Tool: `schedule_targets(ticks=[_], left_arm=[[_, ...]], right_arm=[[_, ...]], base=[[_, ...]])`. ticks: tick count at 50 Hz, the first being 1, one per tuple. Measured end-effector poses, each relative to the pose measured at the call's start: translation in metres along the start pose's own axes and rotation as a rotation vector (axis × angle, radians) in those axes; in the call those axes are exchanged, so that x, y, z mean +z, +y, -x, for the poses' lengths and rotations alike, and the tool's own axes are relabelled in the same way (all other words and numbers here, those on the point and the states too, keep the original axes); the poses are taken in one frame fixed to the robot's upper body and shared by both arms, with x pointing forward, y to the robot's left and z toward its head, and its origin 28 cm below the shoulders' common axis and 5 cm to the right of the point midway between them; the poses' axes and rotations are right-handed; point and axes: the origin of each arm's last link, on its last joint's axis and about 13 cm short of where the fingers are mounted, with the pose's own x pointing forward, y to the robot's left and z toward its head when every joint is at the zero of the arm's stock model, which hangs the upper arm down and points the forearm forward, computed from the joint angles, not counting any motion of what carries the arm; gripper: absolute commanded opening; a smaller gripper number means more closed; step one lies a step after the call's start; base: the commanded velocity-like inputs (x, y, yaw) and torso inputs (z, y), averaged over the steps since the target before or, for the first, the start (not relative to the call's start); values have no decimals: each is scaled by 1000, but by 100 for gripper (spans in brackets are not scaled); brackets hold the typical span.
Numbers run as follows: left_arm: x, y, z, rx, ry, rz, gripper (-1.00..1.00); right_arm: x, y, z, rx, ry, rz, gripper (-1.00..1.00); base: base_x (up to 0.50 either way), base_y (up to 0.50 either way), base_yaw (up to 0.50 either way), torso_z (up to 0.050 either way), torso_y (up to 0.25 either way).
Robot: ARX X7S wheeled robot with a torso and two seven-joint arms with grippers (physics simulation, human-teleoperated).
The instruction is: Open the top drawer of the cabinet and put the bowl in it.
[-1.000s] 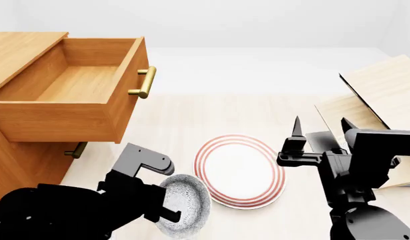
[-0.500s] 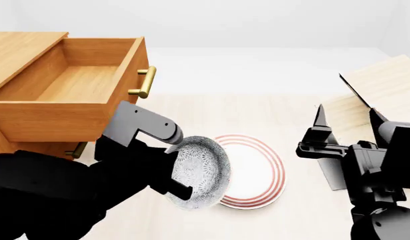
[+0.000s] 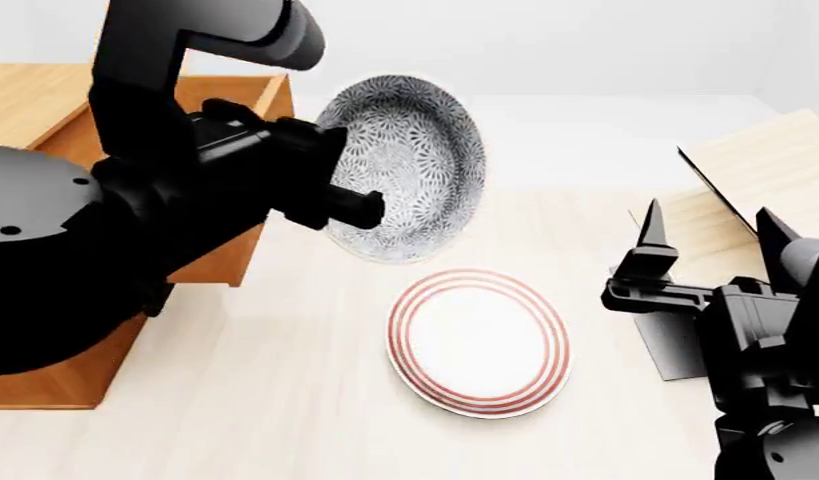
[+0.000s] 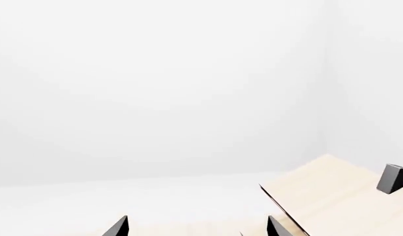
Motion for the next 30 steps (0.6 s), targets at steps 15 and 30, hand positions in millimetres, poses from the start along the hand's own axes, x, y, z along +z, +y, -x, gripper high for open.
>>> schedule_targets(ticks=[15, 30], left_arm=[[57, 17, -13, 134, -133, 91, -100], [89, 52, -36, 318, -182, 233, -100]], right_arm=[[1, 0, 1, 4, -1, -2, 100], [0, 0, 0, 5, 4, -2, 100]], base=[[0, 0, 0, 0, 1], [0, 0, 0, 0, 0]])
